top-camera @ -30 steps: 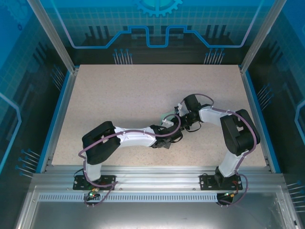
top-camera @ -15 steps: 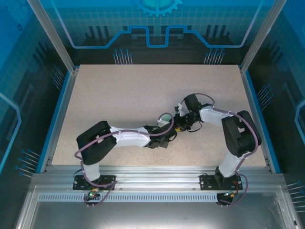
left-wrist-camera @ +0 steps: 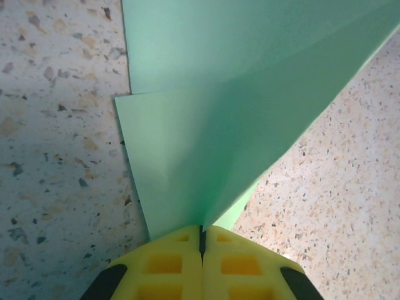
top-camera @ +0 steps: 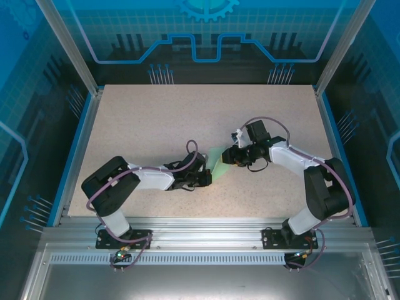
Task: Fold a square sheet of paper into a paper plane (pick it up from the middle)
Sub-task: Fourth fold the wing at the center of the table.
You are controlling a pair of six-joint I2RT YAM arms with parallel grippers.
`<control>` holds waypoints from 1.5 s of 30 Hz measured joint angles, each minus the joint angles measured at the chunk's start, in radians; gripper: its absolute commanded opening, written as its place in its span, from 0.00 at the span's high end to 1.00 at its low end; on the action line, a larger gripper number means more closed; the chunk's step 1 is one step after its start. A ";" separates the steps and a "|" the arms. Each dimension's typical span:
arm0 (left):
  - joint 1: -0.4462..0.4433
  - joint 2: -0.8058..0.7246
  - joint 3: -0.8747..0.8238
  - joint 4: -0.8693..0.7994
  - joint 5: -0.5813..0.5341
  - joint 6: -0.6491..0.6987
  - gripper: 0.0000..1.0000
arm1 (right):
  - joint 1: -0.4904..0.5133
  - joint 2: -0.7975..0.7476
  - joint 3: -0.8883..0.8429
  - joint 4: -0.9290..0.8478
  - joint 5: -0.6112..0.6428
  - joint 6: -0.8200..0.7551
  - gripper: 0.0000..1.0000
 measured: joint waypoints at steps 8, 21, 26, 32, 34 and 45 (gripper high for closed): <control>0.034 0.000 -0.050 0.102 0.079 -0.053 0.99 | 0.058 0.129 0.033 0.028 -0.014 0.018 0.85; 0.037 0.000 -0.055 0.110 0.087 -0.076 0.77 | 0.072 0.263 0.117 0.071 -0.028 0.027 0.86; 0.037 -0.017 -0.055 0.095 0.087 -0.074 0.69 | 0.072 0.266 0.119 0.072 -0.029 0.027 0.86; 0.037 -0.028 -0.054 0.063 0.086 -0.060 0.67 | 0.072 0.269 0.121 0.076 -0.028 0.028 0.86; 0.035 -0.031 -0.051 0.052 0.085 -0.047 0.67 | 0.072 0.269 0.121 0.076 -0.029 0.028 0.86; -0.004 -0.031 0.017 -0.098 -0.003 0.009 0.75 | 0.072 0.269 0.124 0.076 -0.029 0.031 0.85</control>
